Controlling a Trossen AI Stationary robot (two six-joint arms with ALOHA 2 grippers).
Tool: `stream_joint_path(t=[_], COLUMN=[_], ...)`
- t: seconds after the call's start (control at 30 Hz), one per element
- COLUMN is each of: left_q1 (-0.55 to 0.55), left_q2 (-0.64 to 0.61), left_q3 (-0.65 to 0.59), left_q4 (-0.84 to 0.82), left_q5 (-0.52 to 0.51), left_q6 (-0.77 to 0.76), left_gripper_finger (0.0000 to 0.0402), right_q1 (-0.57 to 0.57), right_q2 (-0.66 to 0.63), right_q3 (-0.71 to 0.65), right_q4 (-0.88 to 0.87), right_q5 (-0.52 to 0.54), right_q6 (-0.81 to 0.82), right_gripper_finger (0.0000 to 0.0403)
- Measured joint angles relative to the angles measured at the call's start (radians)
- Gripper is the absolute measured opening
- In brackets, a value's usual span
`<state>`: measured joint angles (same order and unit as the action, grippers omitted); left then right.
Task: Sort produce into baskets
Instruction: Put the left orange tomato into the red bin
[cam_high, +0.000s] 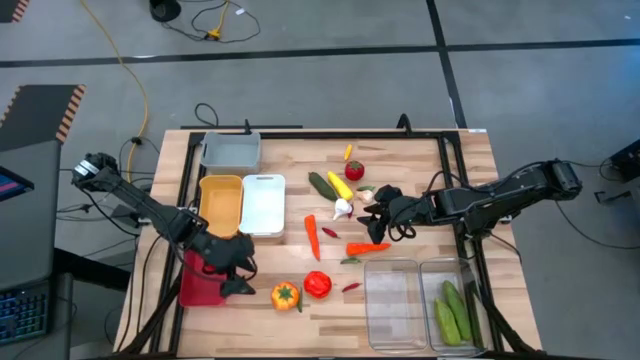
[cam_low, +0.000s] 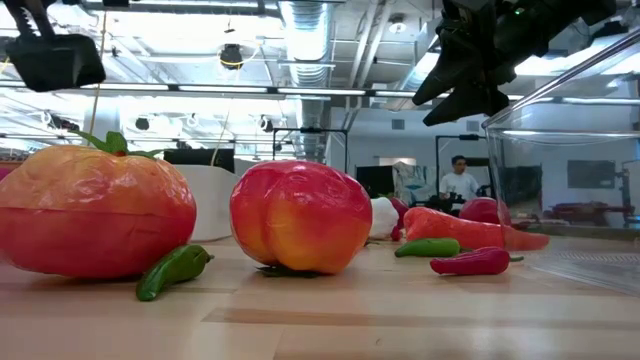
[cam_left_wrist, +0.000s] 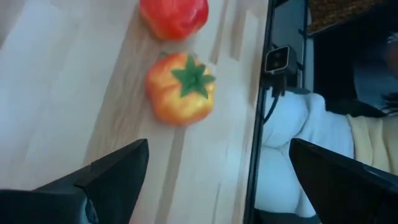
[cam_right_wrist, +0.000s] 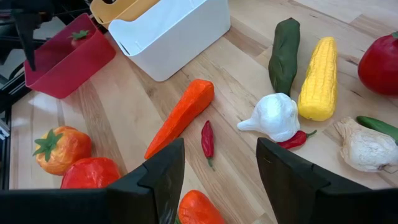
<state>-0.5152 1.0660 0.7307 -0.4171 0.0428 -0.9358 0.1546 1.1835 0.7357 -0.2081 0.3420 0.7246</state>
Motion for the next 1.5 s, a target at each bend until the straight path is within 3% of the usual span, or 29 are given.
stream_joint_path(t=[0.2, 0.63, 0.8, 0.93, 1.5], left_q1=[0.000, 0.000, 0.008, 0.011, 0.012], left_q2=[0.000, 0.031, 0.112, 0.177, 0.528], left_q3=[0.000, 0.000, 0.000, 0.003, 0.309], left_q4=[0.040, 0.125, 0.299, 0.383, -0.065], left_q5=[-0.085, -0.057, -0.037, 0.010, -0.055], left_q6=[-0.008, -0.054, -0.071, 0.025, 0.184], left_gripper_finger=[0.0375, 0.0376, 0.0378, 0.0378, 0.0378], right_q1=[0.000, 0.000, 0.000, 0.000, 0.000], right_q2=[0.000, 0.000, 0.000, 0.000, 0.000], right_q3=[0.000, 0.000, 0.000, 0.000, 0.000], right_q4=[0.000, 0.000, 0.000, 0.001, 0.000], right_q5=[0.000, 0.000, 0.000, 0.000, 0.000], right_q6=[0.000, 0.000, 0.000, 0.001, 0.001], right_gripper_finger=[0.0225, 0.0225, 0.0225, 0.0225, 0.0225])
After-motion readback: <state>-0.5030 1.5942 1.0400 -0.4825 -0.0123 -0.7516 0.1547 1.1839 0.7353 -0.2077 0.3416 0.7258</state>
